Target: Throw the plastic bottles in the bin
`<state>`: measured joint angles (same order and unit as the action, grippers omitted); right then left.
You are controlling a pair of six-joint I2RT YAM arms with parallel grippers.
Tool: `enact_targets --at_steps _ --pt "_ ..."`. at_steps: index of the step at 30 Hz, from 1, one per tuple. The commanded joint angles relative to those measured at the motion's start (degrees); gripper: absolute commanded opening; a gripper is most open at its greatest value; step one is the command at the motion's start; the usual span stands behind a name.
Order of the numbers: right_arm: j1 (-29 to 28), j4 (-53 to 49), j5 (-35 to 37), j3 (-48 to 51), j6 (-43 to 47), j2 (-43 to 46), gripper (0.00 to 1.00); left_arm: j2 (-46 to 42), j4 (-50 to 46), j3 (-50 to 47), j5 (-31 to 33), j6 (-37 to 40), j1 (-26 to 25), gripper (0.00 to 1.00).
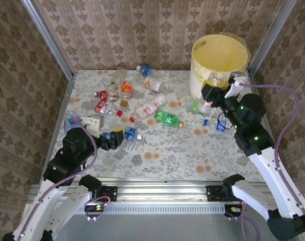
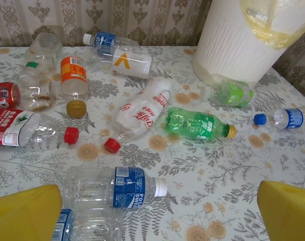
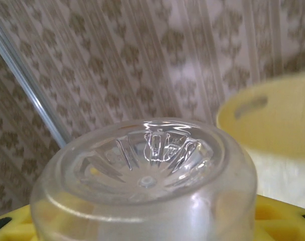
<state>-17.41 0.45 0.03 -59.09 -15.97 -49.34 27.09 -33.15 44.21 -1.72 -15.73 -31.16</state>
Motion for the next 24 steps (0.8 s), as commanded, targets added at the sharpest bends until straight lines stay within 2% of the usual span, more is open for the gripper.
enact_targets --at_steps 1,5,8,15,24 --pt "-0.2 21.7 3.7 -0.5 7.5 -0.3 0.25 -1.4 1.1 -0.6 1.7 -1.1 -0.1 1.00" --pt "-0.2 32.4 4.1 -1.9 13.4 -2.5 0.21 -2.0 0.7 -0.5 2.2 -1.1 -0.1 1.00" --pt "-0.2 35.4 3.6 -5.1 16.3 -4.3 0.20 -2.4 0.5 -0.6 2.7 -1.1 -0.1 1.00" --pt "-0.2 37.4 2.4 -12.8 22.9 -8.0 0.21 -3.3 0.3 -0.8 3.8 -1.3 -0.1 1.00" --pt "0.3 39.7 5.4 -13.5 23.9 -11.0 0.21 -3.3 0.3 -0.5 4.9 -1.1 -0.2 1.00"
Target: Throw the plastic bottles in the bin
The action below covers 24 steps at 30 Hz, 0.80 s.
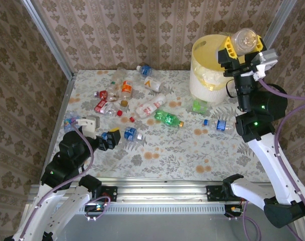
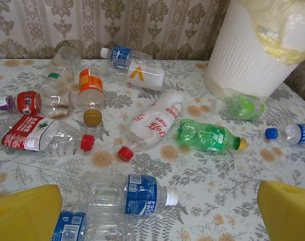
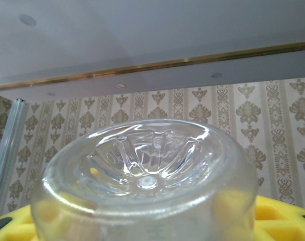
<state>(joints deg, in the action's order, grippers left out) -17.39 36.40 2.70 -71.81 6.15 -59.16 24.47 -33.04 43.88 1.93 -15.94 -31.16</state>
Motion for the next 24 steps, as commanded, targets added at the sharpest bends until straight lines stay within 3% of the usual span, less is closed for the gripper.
enact_targets --at_steps 1,9,15,17,18,20,22,24 --pt "0.4 3.8 3.0 -0.8 1.7 -1.5 0.21 -0.7 0.2 -0.1 1.3 -0.9 -0.2 1.00" --pt "4.2 1.4 6.2 -3.7 -1.0 -7.7 0.19 -0.7 0.0 -0.1 2.2 -1.0 -0.3 1.00" --pt "9.8 -14.6 10.1 -14.7 -5.1 -21.8 0.21 -0.8 -0.5 0.1 2.8 -0.9 -0.5 1.00" --pt "11.7 -23.6 9.9 -20.9 -7.8 -28.4 0.35 -1.0 -0.6 0.1 2.6 -1.0 -0.7 1.00" --pt "12.3 -29.0 9.9 -24.1 -9.2 -31.2 0.49 -1.1 -0.6 0.1 2.3 -0.9 -0.8 1.00" --pt "12.9 -38.2 10.4 -28.9 -11.8 -34.4 0.66 -1.3 -0.8 0.1 2.1 -1.1 -1.1 1.00" --pt "12.9 -39.2 10.3 -28.3 -13.0 -34.2 0.85 -1.4 -1.0 0.1 2.3 -1.2 -1.5 1.00" --pt "13.0 -37.9 10.1 -25.9 -13.8 -32.2 0.94 -1.5 -0.8 -0.1 2.4 -1.2 -1.8 1.00"
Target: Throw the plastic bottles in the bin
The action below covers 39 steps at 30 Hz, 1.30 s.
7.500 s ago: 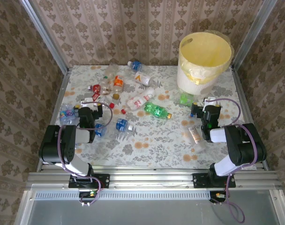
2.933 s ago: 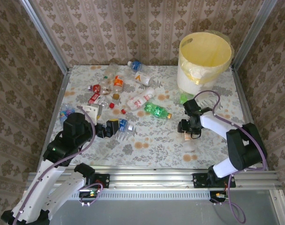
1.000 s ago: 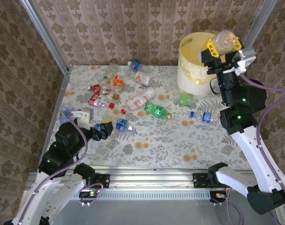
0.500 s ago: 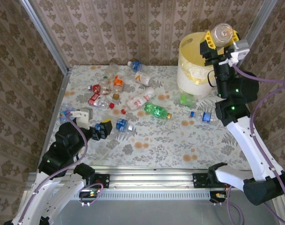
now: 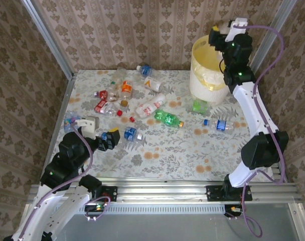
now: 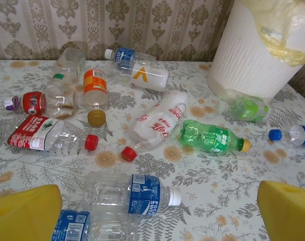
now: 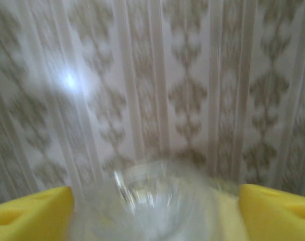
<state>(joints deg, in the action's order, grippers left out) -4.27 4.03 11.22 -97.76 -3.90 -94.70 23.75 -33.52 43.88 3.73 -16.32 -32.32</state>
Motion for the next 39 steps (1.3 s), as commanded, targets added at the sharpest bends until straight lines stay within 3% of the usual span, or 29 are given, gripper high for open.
enact_targets --at_steps 1,7,23,25,31,39 --pt "-0.1 -5.4 0.6 0.9 -4.0 4.7 0.96 -0.6 -0.2 -0.3 0.6 -0.8 -0.8 1.00" --pt "0.0 -13.2 -1.5 1.3 -4.8 10.8 1.00 -0.3 0.3 -0.3 -0.4 -0.6 -1.0 1.00" --pt "1.6 -54.4 -5.9 -2.8 -17.0 17.9 1.00 -0.9 -4.3 3.6 -0.5 1.4 -1.0 1.00" --pt "2.9 -56.5 -6.5 1.4 -19.1 20.0 1.00 -1.3 -4.5 3.6 -0.7 2.4 -1.0 1.00" --pt "8.0 -52.5 -17.1 20.8 -25.8 29.3 1.00 -1.7 -1.1 3.1 -4.9 6.5 -1.0 1.00" --pt "11.6 -47.6 -28.8 38.9 -32.3 31.1 1.00 -1.8 8.0 1.2 -11.9 13.7 -1.0 1.00"
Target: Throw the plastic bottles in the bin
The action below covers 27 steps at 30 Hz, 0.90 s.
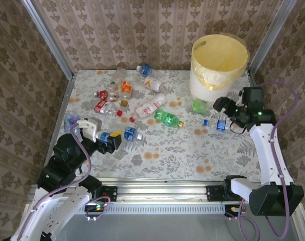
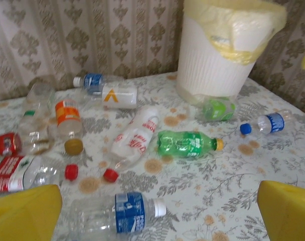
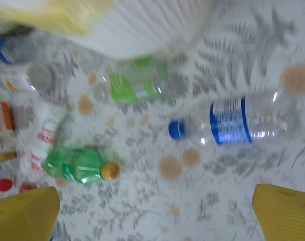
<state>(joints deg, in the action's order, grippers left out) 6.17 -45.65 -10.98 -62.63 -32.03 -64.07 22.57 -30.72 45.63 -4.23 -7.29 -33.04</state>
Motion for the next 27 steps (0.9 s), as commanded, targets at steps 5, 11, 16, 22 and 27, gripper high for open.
enact_targets --at_steps 5,11,16,22,27 --pt "4.6 6.3 -10.9 12.3 -6.5 0.5 1.00 -1.0 8.2 -1.7 -6.3 7.2 -0.3 1.00" --pt "9.1 12.4 -13.4 19.2 -9.4 -2.0 1.00 -1.0 8.2 -3.4 -5.5 7.4 -0.3 1.00" --pt "12.0 17.7 -15.0 22.3 -11.5 -5.5 1.00 -1.2 6.9 -3.7 -3.8 7.5 -0.3 1.00" --pt "14.5 20.9 -13.6 23.3 -13.0 -9.0 1.00 -1.4 6.2 -3.6 -1.8 7.8 -0.3 1.00" --pt "16.7 23.3 -12.6 23.0 -13.7 -12.2 1.00 -1.7 6.1 -3.8 -1.7 7.8 -0.3 1.00"
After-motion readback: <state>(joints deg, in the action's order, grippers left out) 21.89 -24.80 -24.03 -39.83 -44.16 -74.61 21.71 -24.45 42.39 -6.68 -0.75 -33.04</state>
